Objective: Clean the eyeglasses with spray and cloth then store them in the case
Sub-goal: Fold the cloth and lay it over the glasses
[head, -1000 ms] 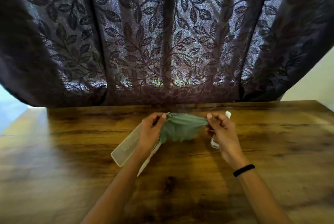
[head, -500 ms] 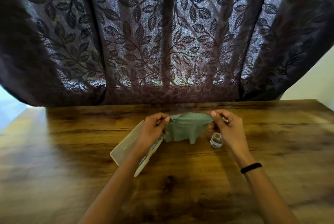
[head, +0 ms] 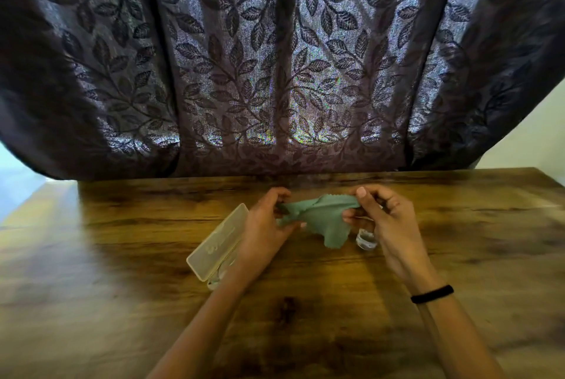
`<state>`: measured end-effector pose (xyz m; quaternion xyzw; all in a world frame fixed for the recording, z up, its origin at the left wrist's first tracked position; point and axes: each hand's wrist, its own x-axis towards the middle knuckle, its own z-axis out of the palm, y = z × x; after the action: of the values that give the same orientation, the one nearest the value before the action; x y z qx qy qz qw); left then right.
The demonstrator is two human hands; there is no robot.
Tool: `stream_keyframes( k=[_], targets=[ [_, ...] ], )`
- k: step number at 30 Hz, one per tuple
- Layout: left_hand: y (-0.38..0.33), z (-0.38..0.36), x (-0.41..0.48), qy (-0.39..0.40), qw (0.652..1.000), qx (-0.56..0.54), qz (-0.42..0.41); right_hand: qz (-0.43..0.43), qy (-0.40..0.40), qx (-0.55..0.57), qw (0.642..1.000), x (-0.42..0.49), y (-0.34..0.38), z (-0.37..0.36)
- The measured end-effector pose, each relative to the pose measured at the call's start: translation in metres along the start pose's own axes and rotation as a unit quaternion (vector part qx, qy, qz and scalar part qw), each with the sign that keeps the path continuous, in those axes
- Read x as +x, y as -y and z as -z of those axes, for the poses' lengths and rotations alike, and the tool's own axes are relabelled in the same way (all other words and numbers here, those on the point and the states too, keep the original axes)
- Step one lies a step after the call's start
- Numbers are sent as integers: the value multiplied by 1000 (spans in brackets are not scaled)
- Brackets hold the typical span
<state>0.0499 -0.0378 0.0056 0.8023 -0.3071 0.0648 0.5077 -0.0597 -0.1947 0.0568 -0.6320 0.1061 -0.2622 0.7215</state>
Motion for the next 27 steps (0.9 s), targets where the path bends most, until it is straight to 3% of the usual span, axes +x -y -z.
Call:
stream_keyframes(
  k=[3,12,18,21,24,27],
  targets=[
    [-2,3,-1,-52,998,17,-7,6,0,1,1000,-2,2,3],
    [-2,17,0,-18,999,38,-27,10,0,-29,1000,-2,-5,14],
    [-2,24,7,-16,999,-18,36,7,50,-96,994,7,-12,21],
    [-9,23,14,0,998,-8,65,12,38,-155,987,13,-15,17],
    [-20,25,19,-41,998,44,-8,53,-13,-172,984,18,-13,16],
    [-27,29,10,-51,992,87,-75,83,-9,-167,982,12,-8,25]
  ],
)
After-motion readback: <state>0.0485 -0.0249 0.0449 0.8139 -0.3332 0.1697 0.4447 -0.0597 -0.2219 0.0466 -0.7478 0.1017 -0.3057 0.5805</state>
